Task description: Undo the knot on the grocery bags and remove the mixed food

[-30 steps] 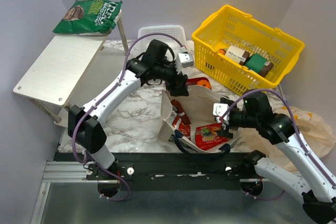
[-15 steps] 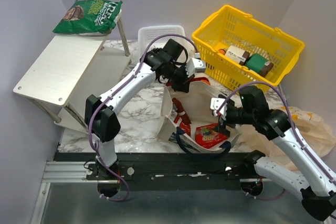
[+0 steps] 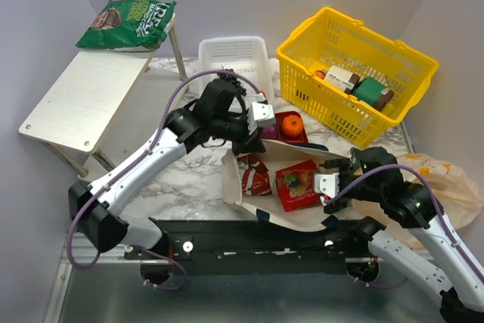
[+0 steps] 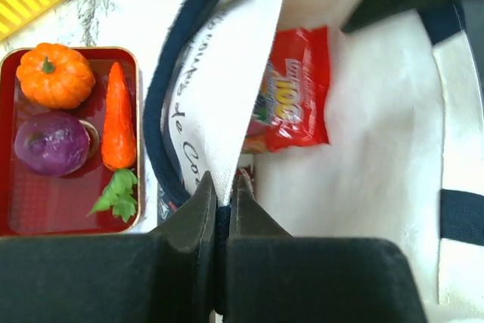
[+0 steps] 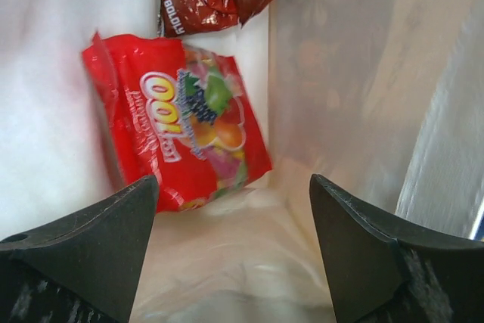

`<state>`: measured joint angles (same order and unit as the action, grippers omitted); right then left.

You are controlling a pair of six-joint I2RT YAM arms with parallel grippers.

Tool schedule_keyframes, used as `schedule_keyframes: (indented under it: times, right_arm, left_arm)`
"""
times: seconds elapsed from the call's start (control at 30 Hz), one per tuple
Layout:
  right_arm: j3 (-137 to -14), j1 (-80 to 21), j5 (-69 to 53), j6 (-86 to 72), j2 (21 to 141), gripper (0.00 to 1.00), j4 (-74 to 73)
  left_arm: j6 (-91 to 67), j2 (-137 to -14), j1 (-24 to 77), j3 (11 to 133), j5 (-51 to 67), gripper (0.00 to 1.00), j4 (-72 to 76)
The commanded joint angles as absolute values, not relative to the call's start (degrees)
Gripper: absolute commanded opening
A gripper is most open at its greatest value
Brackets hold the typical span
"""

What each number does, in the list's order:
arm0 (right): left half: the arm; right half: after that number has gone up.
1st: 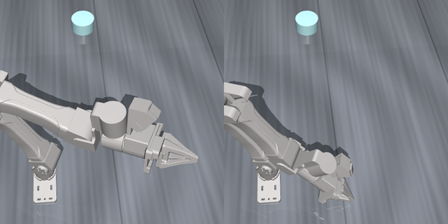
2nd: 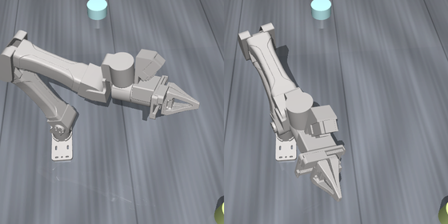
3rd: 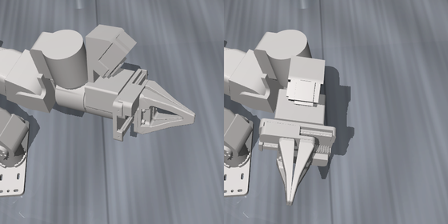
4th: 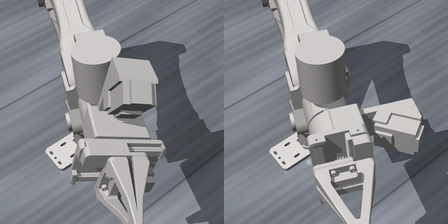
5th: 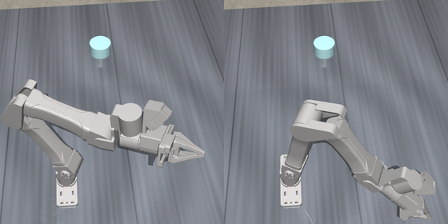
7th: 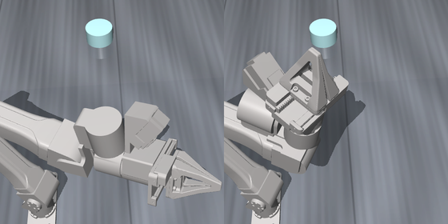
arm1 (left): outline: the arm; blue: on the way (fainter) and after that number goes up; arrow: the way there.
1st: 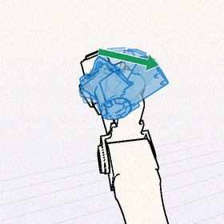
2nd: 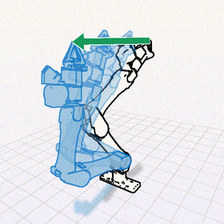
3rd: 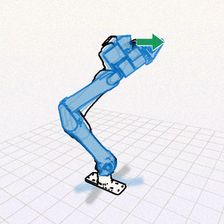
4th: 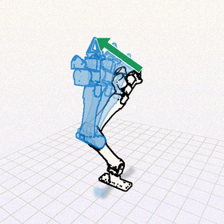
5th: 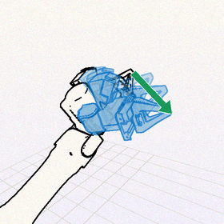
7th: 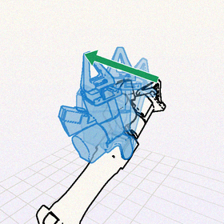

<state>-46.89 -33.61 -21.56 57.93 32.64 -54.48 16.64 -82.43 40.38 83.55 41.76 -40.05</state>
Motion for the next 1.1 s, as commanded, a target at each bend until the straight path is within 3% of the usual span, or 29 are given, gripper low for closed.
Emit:
schedule_keyframes:
  times: [0.0,0.1,0.27,0.5,0.7,1.07]
  right_arm:
    - [-45.0,-33.5,-18.8,56.3,32.7,0.89,-58.1]
    - [-46.9,-33.5,-22.8,55.7,33.4,0.89,-57.7]
    - [-51.1,-33.6,-26.5,57.7,36.1,0.87,-57.6]
    - [-62.3,-40.7,-27.2,66.3,47.4,0.66,-63.0]
    - [-65.3,-49.4,-22.7,68.7,61.7,0.61,-76.4]
    - [-54.3,-55.1,-16.7,57.9,61.0,0.80,-69.8]
  left_arm:
    - [21.0,-68.7,42.3,65.3,39.8,0.00,-19.0]
    - [17.8,-63.3,43.9,57.3,34.6,0.00,-12.5]
    - [16.0,-64.3,44.4,59.1,32.5,0.00,-13.5]
    - [10.7,-68.9,44.3,64.9,29.3,0.00,-10.5]
    - [9.4,-71.2,44.4,66.4,29.4,0.00,-9.1]
    - [6.0,-69.2,44.3,62.7,23.7,0.00,-7.8]
